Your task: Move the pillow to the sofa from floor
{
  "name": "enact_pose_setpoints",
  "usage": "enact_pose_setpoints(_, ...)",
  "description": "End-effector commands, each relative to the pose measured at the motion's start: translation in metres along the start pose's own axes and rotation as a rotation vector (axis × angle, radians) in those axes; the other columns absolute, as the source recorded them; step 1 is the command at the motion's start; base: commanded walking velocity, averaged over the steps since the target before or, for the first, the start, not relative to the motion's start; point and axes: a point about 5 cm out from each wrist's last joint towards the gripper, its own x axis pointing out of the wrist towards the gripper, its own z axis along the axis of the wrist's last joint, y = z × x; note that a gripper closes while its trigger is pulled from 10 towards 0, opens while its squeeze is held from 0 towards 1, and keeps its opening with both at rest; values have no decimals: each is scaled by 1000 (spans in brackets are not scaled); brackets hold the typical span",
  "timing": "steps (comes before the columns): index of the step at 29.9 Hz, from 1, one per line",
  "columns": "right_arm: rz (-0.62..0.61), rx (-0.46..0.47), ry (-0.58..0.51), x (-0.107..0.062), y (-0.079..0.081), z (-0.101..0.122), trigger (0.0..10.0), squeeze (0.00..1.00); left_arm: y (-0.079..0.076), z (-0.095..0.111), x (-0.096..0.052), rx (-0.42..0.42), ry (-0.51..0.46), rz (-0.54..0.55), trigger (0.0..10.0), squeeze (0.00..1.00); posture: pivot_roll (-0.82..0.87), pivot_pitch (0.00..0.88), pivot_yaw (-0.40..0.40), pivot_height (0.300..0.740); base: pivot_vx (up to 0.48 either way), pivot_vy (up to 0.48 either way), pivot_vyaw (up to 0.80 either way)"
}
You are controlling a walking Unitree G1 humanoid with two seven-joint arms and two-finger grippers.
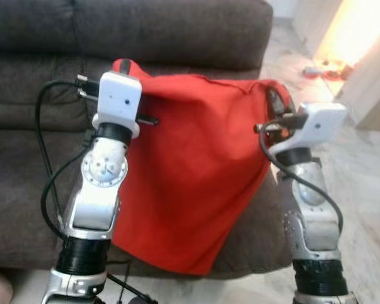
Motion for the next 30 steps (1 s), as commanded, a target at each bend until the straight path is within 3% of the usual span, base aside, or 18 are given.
enact_pose_setpoints(1, 13, -27, -78, 2, -2, 17, 10000, 0, -3, 25, 3, -31, -117, 1, 10000, 0, 128, 91, -71, 740, 379, 0, 0)
enact_pose_setpoints(5, 105, -64, -82, 1, 9, 18, 10000, 0, -4, 26, 4, -32, -119, 1, 10000, 0, 127, 92, -73, 740, 379, 0, 600)
enact_pose_setpoints(9, 144, -17, -49, -2, 15, 12, 10000, 0, -4, 24, 2, -34, -116, -1, 10000, 0, 128, 93, -74, 740, 336, 0, 400)
enact_pose_setpoints(18, 268, -21, 17, -8, 25, 4, 10000, 0, -6, 20, 0, -27, -105, -4, 10000, 0, 126, 93, -78, 740, 0, 0, 0)
enact_pose_setpoints(30, 552, -12, 95, -26, 54, -4, 10000, 0, -7, 18, 0, -11, -92, -51, 10000, 0, 122, 88, -77, 740, 0, 0, 0)
